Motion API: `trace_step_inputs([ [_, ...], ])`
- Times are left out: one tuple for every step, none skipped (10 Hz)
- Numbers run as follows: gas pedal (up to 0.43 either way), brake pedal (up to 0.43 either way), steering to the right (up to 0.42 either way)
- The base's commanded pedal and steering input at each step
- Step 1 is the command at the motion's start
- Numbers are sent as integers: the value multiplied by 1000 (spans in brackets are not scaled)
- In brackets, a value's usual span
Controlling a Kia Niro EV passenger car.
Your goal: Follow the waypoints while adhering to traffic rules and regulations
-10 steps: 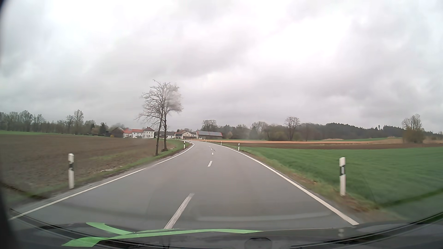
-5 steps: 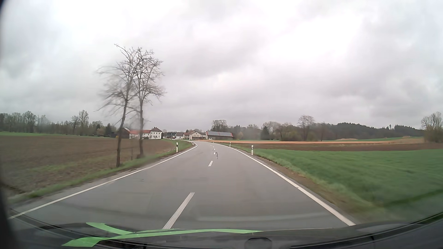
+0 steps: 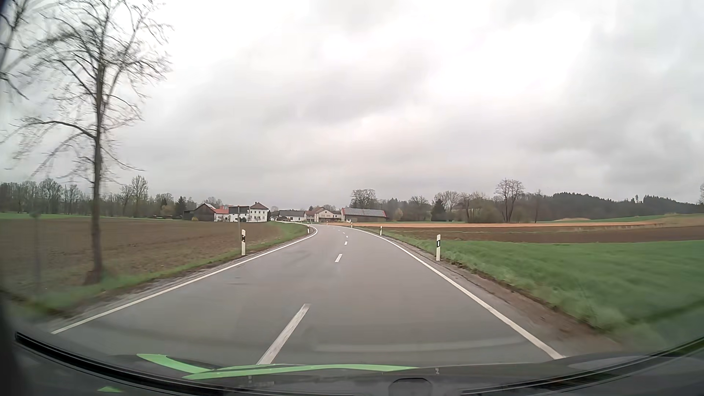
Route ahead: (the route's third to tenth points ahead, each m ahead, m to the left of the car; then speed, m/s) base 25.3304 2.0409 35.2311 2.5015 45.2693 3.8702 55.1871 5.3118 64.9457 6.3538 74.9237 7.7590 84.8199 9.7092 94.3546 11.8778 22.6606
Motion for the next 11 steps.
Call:
trace_step_inputs([
  [189,0,-15],
  [177,0,-13],
  [177,0,-14],
  [177,0,-14],
  [150,0,-13],
  [87,0,-13],
  [79,0,-13],
  [79,0,-14],
  [87,0,-14],
  [98,0,-14],
  [118,0,-14],
])
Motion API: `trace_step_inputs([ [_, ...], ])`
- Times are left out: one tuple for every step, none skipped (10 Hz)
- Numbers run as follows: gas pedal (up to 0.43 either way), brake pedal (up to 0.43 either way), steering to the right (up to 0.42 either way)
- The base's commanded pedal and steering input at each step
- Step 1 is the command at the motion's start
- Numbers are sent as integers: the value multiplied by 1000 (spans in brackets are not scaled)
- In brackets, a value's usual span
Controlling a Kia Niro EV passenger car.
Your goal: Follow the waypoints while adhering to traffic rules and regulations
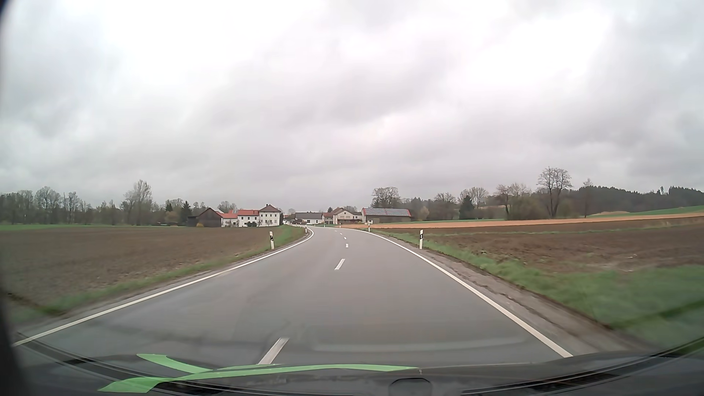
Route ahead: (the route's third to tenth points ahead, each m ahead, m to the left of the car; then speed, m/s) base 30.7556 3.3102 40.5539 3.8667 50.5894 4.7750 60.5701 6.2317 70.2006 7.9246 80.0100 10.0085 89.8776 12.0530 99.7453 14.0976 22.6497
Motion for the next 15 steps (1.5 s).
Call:
trace_step_inputs([
  [130,0,-14],
  [130,0,-15],
  [150,0,-16],
  [150,0,-17],
  [169,0,-18],
  [177,0,-18],
  [189,0,-18],
  [189,0,-18],
  [189,0,-18],
  [197,0,-18],
  [197,0,-18],
  [197,0,-18],
  [177,0,-19],
  [177,0,-19],
  [177,0,-19],
])
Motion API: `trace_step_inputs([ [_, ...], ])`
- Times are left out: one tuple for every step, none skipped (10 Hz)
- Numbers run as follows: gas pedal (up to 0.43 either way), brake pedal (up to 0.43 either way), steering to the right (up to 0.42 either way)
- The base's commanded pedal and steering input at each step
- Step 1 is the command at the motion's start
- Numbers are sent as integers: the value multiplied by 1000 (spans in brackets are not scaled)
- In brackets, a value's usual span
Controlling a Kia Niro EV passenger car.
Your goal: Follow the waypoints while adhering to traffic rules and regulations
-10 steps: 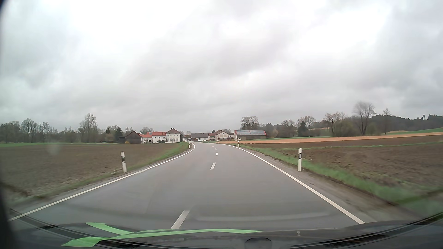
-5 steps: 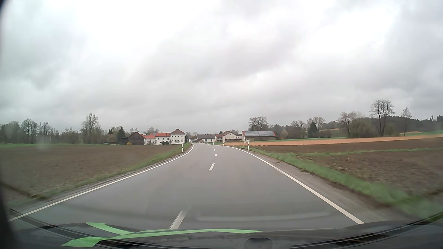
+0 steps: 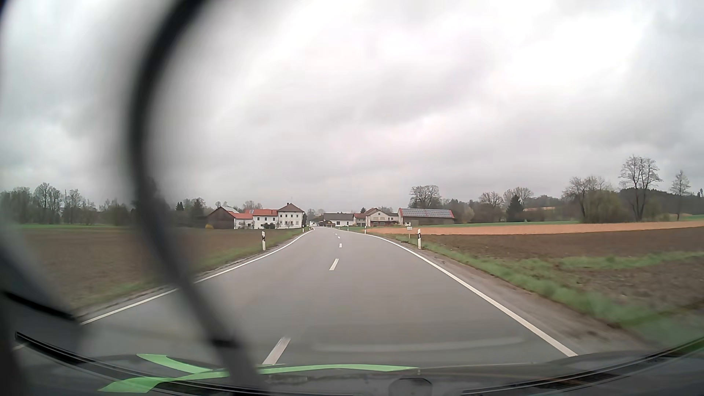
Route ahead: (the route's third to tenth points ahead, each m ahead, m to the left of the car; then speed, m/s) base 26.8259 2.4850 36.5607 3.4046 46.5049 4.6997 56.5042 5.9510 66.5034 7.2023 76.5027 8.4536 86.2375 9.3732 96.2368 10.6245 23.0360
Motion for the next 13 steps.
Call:
trace_step_inputs([
  [177,0,-19],
  [177,0,-19],
  [189,0,-19],
  [189,0,-19],
  [189,0,-19],
  [197,0,-19],
  [197,0,-19],
  [197,0,-19],
  [197,0,-19],
  [189,0,-20],
  [169,0,-19],
  [157,0,-20],
  [157,0,-19],
])
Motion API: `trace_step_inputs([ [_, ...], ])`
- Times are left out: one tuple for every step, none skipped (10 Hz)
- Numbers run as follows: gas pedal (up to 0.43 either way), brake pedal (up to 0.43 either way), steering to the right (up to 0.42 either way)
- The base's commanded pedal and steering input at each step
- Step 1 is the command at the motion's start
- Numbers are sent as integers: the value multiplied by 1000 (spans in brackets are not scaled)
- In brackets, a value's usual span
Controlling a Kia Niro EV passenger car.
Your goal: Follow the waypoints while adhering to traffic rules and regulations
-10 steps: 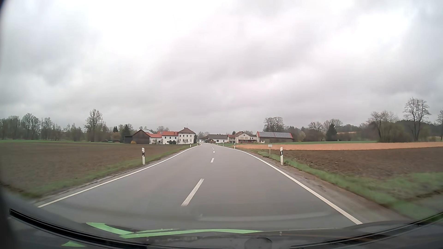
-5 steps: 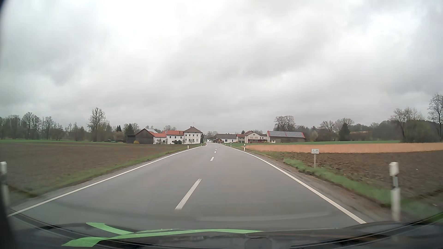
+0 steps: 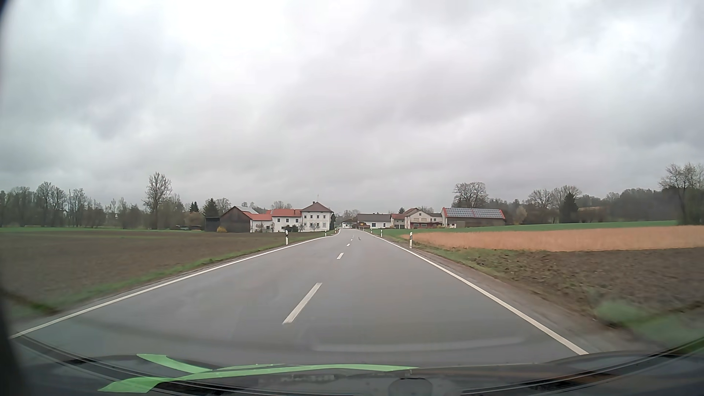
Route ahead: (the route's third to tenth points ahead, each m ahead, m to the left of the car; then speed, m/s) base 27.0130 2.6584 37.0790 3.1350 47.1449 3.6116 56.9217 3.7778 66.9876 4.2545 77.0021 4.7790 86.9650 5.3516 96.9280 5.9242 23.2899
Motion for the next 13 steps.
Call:
trace_step_inputs([
  [169,0,-19],
  [177,0,-17],
  [177,0,-13],
  [189,0,-10],
  [189,0,-9],
  [197,0,-7],
  [197,0,-6],
  [197,0,-5],
  [197,0,-5],
  [197,0,-4],
  [189,0,-3],
  [169,0,-2],
  [118,0,-3],
])
